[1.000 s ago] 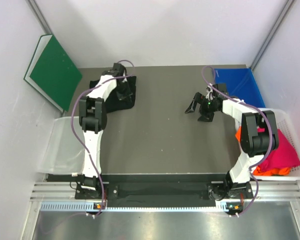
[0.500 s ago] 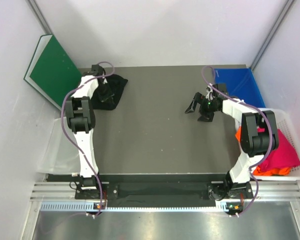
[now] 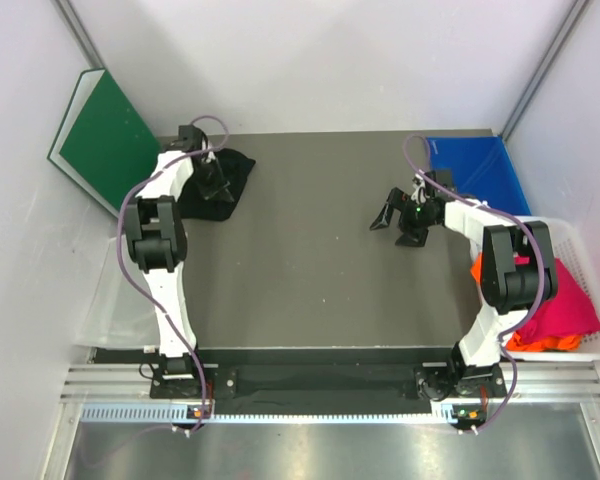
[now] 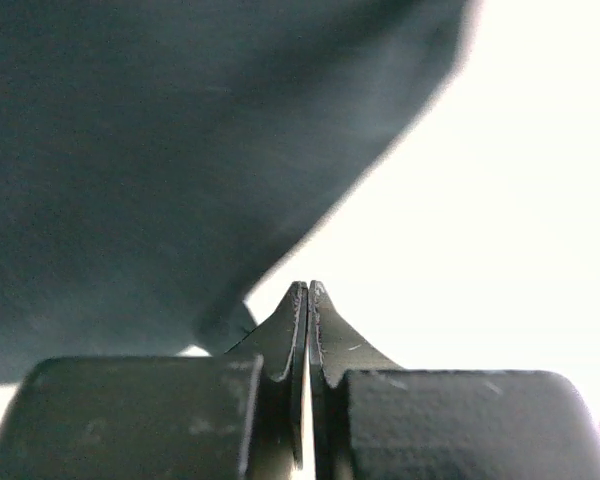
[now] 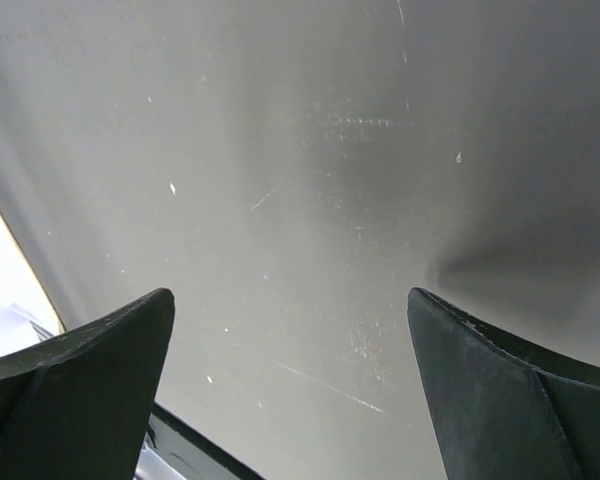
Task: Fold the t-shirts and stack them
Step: Put the neatly folded tshirt into the corner of the board with the left arm
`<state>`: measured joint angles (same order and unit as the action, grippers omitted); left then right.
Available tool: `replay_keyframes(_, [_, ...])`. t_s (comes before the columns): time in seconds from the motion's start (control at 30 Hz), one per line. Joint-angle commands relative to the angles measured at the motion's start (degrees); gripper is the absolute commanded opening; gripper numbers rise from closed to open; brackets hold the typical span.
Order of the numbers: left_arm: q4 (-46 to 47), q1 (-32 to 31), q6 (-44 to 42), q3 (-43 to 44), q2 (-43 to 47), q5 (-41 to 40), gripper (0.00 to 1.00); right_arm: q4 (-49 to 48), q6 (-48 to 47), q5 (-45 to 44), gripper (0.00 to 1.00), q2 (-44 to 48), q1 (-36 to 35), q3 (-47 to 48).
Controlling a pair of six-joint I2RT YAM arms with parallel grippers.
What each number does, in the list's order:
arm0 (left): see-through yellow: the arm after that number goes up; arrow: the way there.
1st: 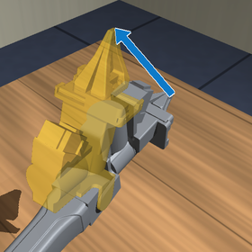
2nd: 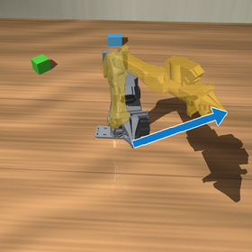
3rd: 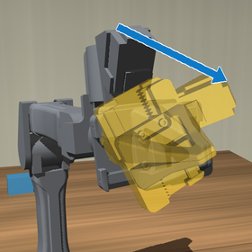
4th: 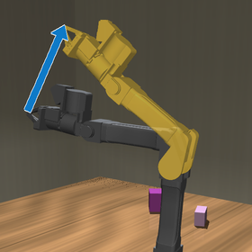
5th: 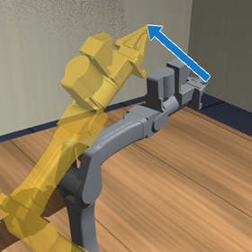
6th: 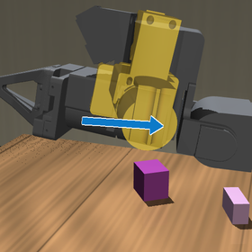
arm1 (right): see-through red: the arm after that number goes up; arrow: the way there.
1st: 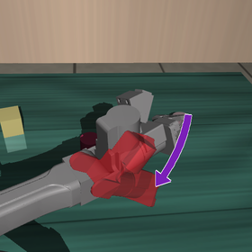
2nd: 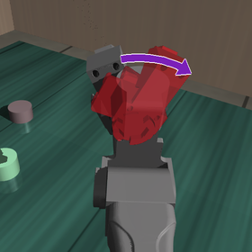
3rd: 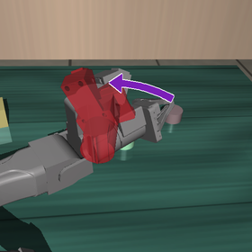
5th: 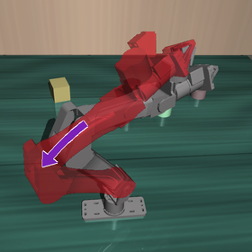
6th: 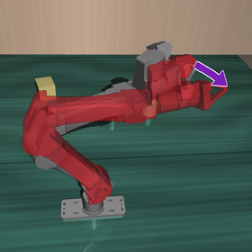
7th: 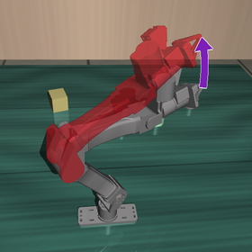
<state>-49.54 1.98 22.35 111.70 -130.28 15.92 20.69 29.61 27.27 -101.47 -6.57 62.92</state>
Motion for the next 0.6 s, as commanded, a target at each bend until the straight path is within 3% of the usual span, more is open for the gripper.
replay_keyframes(0.0, [6.47,-1.01,0.33,0.36,11.00,4.91,0.07,-1.44,-0.43,0.24,1.00,2.68,-0.02,-0.51])
replay_keyframes(0.03, [6.47,-1.36,0.24,0.45,11.97,4.65,0.49,-1.53,-0.43,-0.02,1.00,2.77,-0.11,-0.60])
replay_keyframes(0.07, [6.30,-1.80,-0.54,0.54,14.07,3.51,0.69,-1.53,-0.43,-0.11,1.00,2.86,-0.11,-0.60])
replay_keyframes(0.1, [5.86,-3.46,-1.25,0.54,15.13,2.54,0.98,-1.53,-0.43,-0.28,0.99,2.86,-0.11,-0.69])
replay_keyframes(0.3, [3.05,-12.78,-9.43,-3.23,19.62,-8.87,0.99,-0.57,-1.30,-1.86,1.00,3.03,-0.29,-0.69])
replay_keyframes(0.43, [3.22,-15.86,-7.94,-11.38,20.59,-6.09,0.99,0.32,-2.71,-2.92,1.00,3.56,-0.64,-1.04])
replay_keyframes(0.57, [9.35,-19.89,-9.17,-19.40,24.10,-3.61,0.99,2.07,-4.29,-4.50,1.00,4.87,-0.64,-1.48])
